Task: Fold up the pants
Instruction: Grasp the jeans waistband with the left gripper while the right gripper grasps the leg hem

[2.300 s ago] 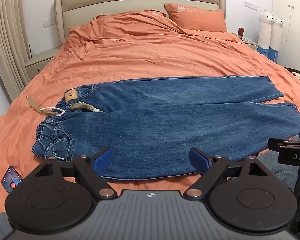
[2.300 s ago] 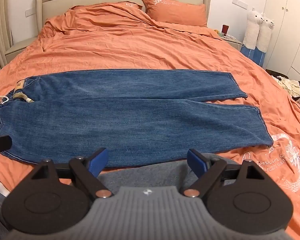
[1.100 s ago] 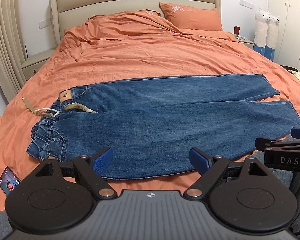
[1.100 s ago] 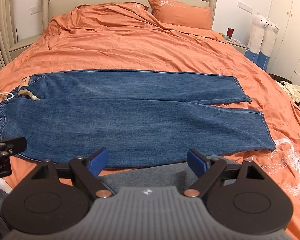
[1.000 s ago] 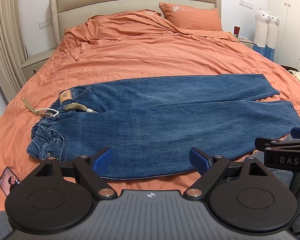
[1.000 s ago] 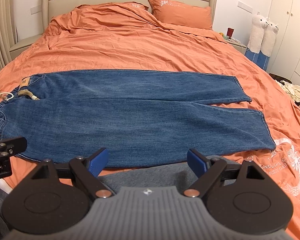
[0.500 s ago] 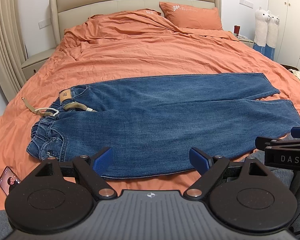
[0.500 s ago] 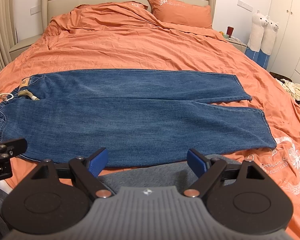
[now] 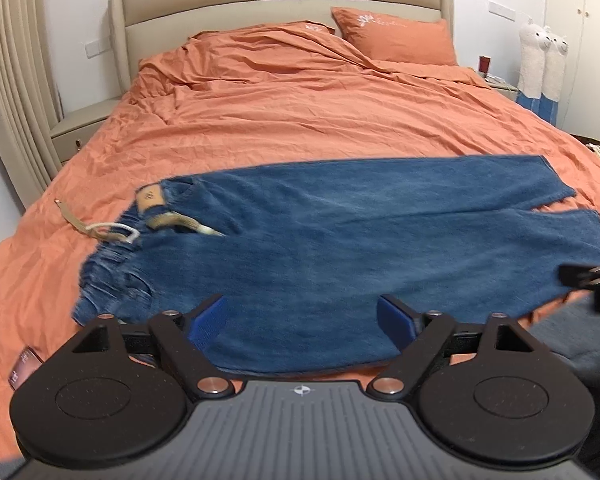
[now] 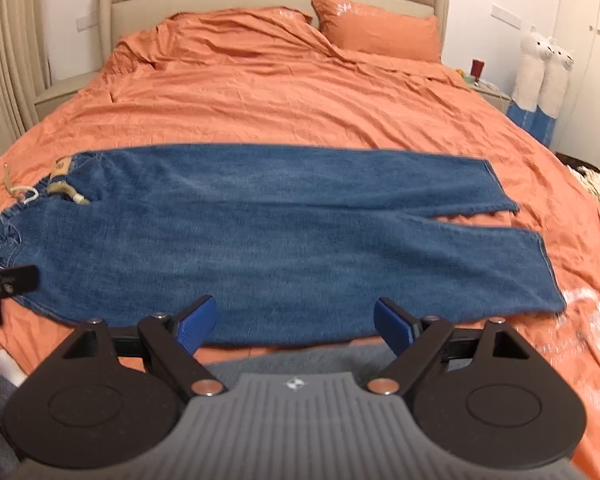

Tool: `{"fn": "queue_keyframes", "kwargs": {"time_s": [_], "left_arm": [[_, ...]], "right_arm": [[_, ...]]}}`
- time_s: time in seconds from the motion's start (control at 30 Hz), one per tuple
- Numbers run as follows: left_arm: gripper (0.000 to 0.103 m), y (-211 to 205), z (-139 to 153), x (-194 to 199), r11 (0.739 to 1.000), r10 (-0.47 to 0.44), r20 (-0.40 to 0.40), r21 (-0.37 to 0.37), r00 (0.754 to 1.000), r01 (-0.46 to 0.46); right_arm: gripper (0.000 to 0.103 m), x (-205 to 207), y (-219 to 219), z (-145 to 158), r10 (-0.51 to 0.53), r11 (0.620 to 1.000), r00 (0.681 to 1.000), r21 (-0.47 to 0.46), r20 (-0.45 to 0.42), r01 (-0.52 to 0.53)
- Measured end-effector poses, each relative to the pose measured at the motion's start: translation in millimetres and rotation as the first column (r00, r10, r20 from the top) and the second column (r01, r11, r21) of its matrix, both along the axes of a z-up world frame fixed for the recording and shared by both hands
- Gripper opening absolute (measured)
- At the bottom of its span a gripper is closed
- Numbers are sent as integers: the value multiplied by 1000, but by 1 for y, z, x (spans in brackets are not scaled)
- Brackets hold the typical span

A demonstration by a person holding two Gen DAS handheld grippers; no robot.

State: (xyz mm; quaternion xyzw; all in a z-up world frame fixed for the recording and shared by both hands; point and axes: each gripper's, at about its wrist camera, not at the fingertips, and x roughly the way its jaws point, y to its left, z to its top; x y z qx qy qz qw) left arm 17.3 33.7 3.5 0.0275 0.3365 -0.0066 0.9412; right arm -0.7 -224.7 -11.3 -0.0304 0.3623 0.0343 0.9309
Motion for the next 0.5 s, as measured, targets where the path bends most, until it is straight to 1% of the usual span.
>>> {"fn": "queue_keyframes", "kwargs": {"time_s": [0.07, 0.13, 0.2, 0.27, 0.33, 0.37, 0.4, 0.43, 0.5], "left_arm": [[92, 20, 7, 9, 1000, 3, 6, -8, 1000, -3], [92, 47, 16, 21, 1000, 14, 19, -5, 1000, -14], [92, 71, 21, 35, 999, 37, 18, -3, 999, -37], [92, 90, 22, 47, 999, 42, -6, 14, 999, -42], [92, 107, 16, 61, 999, -33, -56, 11, 998, 34], [92, 112, 12, 65, 995, -98, -76, 24, 992, 100], [92, 114, 7, 67, 986, -155, -101, 46, 983, 160], [92, 116, 0, 69, 970, -219, -128, 74, 967, 230], [92, 112, -17, 72, 939, -280, -202, 145, 938, 312]], "right_arm": [[82, 11, -13, 9, 23, 1000, 1000, 17, 15, -23], [82, 24, -25, 20, 56, 998, 998, 10, 25, -56], [82, 38, -37, 32, 92, 995, 995, -44, 30, -91], [82, 53, -51, 44, 115, 985, 993, -137, 38, -108], [82, 67, -69, 51, 114, 971, 993, -215, 39, -104], [82, 75, -81, 54, 112, 967, 993, -235, 39, -100], [82, 81, -94, 55, 115, 964, 992, -245, 42, -102], [82, 87, -107, 55, 110, 963, 993, -251, 49, -95], [82, 99, -136, 51, 92, 966, 994, -249, 63, -74]]}}
